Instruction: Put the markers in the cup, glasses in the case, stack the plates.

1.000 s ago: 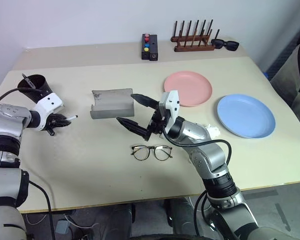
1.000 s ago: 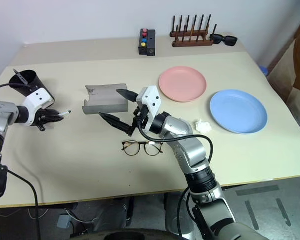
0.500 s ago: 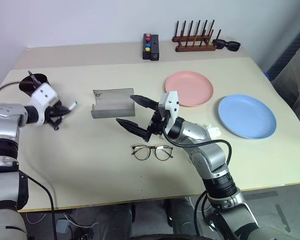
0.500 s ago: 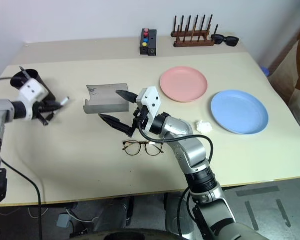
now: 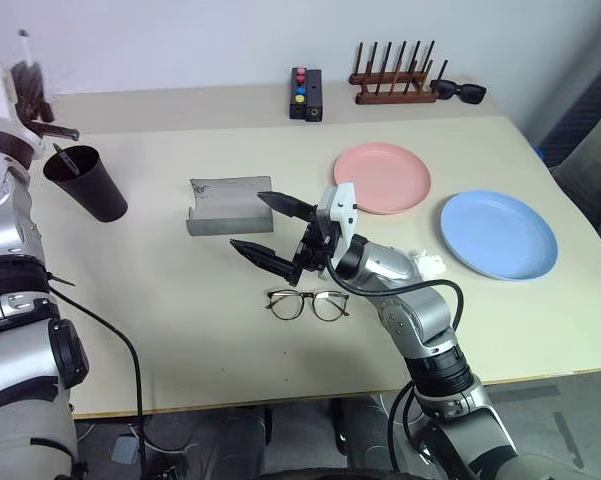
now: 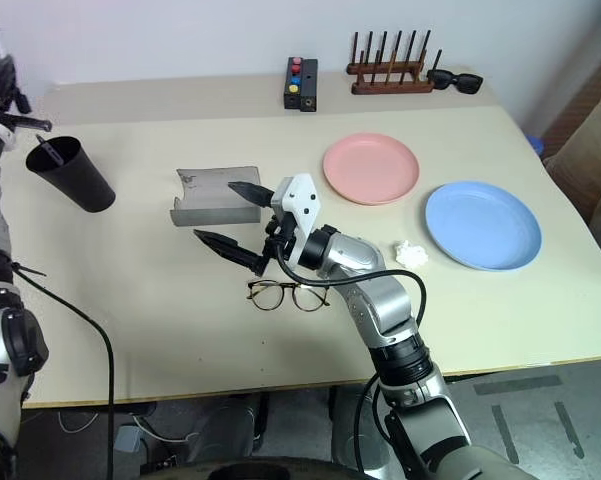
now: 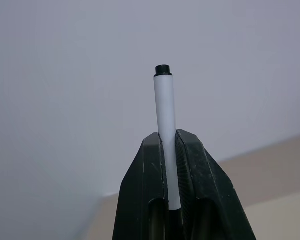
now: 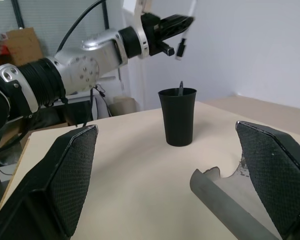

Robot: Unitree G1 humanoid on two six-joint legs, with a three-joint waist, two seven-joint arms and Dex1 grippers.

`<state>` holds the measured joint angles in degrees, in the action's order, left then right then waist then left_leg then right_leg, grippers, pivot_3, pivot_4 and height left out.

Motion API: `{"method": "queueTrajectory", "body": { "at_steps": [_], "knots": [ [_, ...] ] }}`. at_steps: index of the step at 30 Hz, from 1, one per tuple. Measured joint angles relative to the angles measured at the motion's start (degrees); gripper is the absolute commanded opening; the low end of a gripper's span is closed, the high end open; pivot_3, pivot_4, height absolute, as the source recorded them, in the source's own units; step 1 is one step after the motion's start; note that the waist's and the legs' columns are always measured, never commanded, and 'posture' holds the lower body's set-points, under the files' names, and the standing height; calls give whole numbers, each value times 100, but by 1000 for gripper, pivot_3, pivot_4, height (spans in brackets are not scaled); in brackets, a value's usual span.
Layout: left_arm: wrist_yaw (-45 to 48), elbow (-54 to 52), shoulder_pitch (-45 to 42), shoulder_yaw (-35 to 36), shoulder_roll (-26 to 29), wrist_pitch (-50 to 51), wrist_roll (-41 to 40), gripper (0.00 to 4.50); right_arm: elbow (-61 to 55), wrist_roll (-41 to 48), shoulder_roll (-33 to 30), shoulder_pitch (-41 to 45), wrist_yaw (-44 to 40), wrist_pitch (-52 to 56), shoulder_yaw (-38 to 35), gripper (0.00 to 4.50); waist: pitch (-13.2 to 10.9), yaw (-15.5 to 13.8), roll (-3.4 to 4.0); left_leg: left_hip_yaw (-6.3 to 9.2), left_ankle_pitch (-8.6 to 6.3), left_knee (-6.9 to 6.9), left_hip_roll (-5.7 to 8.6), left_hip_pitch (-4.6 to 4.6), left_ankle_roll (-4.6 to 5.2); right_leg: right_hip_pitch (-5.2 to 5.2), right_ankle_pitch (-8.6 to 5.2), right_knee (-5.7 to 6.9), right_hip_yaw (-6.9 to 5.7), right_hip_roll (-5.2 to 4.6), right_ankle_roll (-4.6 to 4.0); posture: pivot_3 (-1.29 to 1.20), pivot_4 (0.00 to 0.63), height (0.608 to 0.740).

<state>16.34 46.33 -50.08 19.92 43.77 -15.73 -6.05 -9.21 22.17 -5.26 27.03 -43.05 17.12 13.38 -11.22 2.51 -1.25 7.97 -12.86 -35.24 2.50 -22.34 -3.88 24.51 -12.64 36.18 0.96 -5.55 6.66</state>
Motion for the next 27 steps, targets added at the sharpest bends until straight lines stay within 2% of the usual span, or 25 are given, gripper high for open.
{"method": "queueTrajectory", "body": {
  "at_steps": [3, 10, 23, 27],
  "knots": [
    [-333, 487, -42, 4, -21, -212, 38, 28, 2, 0, 9, 1, 5, -3, -1, 4500, 0, -6, -1, 0, 0, 0, 1, 0, 0, -1, 0, 0, 0, 0, 0, 0, 150, 739],
    [-404, 1172, -177, -1, -291, -536, -14, 28, 2, -2, 21, 0, 59, -9, -2, 4500, 2, 2, -4, 0, 0, -1, 1, -1, 0, -2, 0, 0, -1, 0, 0, 0, 150, 739],
    [-418, 1421, -117, -3, -385, -619, -33, 28, 2, 1, 21, 0, 103, -10, -6, 4500, 2, 4, -4, 0, 0, 0, 0, -1, 0, -1, 0, 1, -1, 1, 0, 0, 150, 739],
    [-473, 1419, -12, 0, -392, -619, -47, 1564, 2, 4, 19, 0, 98, -10, -7, 4500, 2, 9, -4, 0, 0, 0, 0, -1, 0, -1, 0, 1, -1, 1, 0, 0, 150, 739]
  ]
}}
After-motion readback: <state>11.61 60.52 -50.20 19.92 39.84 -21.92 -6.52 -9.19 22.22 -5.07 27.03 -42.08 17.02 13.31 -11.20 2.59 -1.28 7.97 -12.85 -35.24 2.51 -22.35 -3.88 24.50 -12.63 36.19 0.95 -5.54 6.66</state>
